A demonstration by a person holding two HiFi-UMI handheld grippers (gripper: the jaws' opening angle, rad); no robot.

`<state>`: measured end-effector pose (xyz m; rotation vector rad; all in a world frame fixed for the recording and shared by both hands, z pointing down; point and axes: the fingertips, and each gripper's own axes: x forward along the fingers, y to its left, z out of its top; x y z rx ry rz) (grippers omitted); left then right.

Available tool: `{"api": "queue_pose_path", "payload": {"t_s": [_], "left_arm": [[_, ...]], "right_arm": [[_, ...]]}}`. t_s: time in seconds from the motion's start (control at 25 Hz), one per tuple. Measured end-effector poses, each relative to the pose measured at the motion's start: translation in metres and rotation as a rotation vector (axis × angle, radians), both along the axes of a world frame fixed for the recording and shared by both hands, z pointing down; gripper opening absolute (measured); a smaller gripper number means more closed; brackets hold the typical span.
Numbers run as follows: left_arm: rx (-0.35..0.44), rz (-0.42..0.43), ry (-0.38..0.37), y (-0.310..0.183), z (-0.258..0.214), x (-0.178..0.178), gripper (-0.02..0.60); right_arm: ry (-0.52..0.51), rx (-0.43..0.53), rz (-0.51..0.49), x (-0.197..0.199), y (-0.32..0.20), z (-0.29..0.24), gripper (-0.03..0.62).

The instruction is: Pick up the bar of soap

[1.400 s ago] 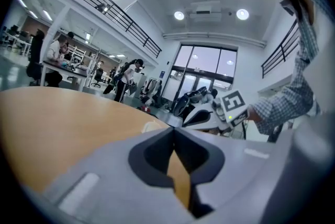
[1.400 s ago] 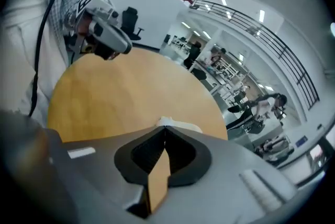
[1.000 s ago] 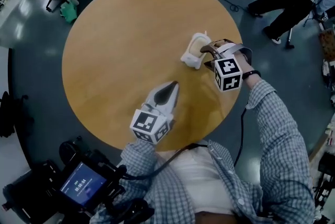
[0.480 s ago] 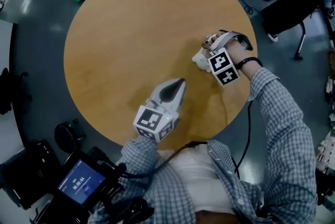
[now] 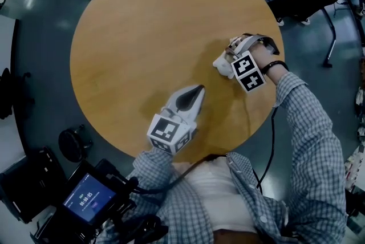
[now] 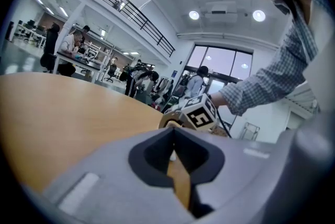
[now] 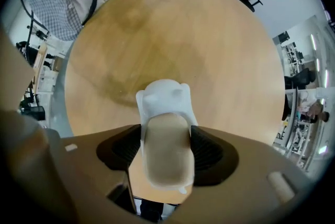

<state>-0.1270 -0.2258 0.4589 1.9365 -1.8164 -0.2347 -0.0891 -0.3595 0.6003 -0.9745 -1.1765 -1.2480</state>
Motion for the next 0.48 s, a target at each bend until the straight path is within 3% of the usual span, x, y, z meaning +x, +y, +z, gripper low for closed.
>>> {"api": "queue_pose_path", "payload": {"t_s": [0.48], "left_arm": [[-0.001,0.007,0.000,0.001,0.000,0.002,-0.002]], "right_arm": [[-0.039,-0.069,0.122,-0.002,-0.001,-0.014,0.268]]}}
